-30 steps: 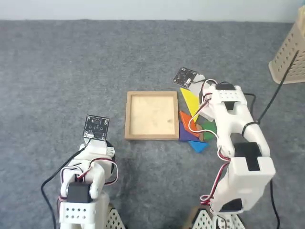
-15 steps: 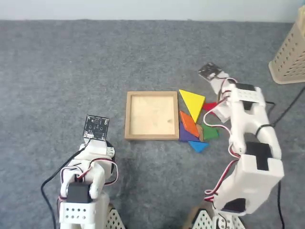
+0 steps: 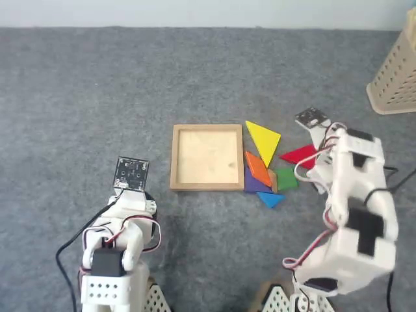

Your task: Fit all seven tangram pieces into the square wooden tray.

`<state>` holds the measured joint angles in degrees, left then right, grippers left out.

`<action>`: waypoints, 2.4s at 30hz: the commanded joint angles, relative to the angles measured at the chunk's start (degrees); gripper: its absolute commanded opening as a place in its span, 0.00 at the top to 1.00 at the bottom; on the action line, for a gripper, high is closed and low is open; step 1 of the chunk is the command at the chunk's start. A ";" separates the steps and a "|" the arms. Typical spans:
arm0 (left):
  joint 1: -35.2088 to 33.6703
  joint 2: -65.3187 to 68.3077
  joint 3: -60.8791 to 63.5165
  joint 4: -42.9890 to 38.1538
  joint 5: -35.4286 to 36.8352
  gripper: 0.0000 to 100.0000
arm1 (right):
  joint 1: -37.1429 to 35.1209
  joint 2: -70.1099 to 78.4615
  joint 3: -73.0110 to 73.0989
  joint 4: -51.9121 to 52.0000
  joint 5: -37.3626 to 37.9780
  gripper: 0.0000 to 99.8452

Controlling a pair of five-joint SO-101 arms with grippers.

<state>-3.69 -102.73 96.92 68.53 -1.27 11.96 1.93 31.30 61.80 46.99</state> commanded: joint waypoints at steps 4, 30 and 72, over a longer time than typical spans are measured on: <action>-0.26 -0.18 -0.31 0.26 0.53 0.99 | -4.62 -22.29 1.85 1.45 -2.55 0.69; -0.26 -0.18 -0.31 0.26 0.53 0.99 | -15.96 18.33 -23.03 3.47 28.66 0.70; -0.26 -0.18 -0.31 0.26 0.53 0.99 | -8.22 12.00 -30.07 10.07 -41.32 0.92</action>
<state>-3.69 -102.73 96.92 68.53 -1.27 3.52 21.27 2.64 68.92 4.18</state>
